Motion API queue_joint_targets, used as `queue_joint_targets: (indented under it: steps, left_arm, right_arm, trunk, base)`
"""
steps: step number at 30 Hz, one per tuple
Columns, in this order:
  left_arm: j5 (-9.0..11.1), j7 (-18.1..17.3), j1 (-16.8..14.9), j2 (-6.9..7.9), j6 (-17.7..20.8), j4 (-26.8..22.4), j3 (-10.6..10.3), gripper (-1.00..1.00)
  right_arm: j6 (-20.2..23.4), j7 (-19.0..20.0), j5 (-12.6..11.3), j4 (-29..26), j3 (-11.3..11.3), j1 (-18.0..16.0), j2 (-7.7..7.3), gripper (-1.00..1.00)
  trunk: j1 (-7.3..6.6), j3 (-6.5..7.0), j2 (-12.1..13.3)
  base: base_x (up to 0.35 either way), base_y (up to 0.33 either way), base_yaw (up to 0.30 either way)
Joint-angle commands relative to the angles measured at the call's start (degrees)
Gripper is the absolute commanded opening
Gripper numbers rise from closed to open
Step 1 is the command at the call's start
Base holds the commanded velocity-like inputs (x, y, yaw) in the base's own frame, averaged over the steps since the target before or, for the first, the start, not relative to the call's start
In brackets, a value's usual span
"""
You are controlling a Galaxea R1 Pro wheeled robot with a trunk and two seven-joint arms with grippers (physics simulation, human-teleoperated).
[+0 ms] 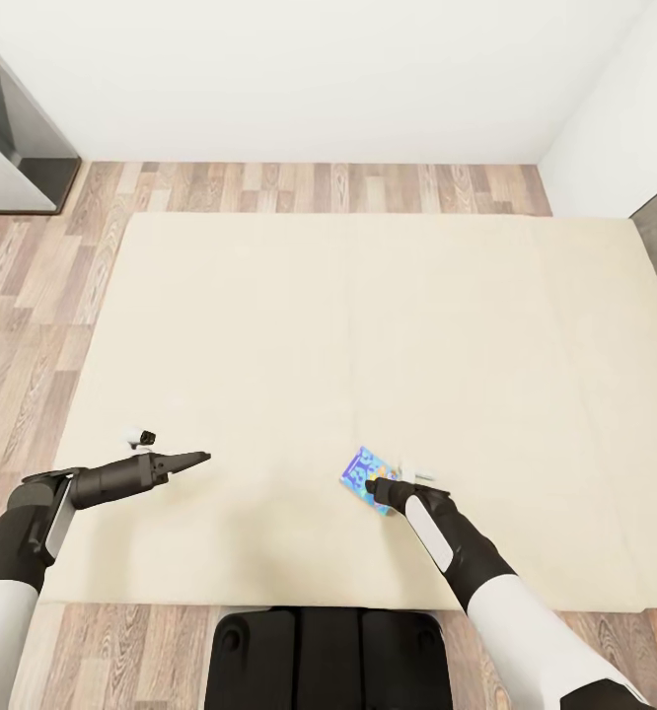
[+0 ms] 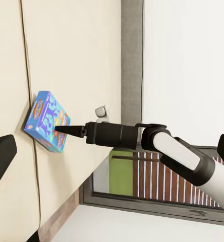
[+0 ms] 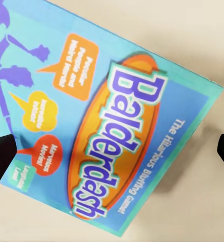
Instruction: Put all the toys in the child's room - the three board games (two on the bed and one on the table), the two jigsaw puzzles on the table, and the tennis ball on the table - inside the toy box on the table in the child's room.
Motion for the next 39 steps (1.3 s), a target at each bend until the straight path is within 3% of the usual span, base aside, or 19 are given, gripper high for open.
queue_joint_targets:
  steps: [1,29,39]
  left_arm:
    - [0.0,-0.2,0.0,0.01,0.6,0.0,0.0,1.00]
    - [0.2,-0.6,0.0,0.01,0.5,0.0,0.1,1.00]
    - [0.2,-0.7,0.0,0.00,0.5,0.0,0.1,1.00]
  right_arm:
    - [0.1,-0.6,-0.6,-0.1,0.2,0.0,-0.03,1.00]
    - [0.0,-0.6,0.1,-2.2,-0.1,0.0,0.80,1.00]
    - [-2.3,-0.4,0.1,-2.2,0.3,0.0,0.81,1.00]
  trunk:
    - [0.03,-0.07,-0.1]
    - [0.03,-0.31,-0.1]
    - [0.03,-0.31,-0.1]
  base:
    - [0.000,0.000,0.000]
    - [0.000,0.000,0.000]
    - [0.000,0.000,0.000]
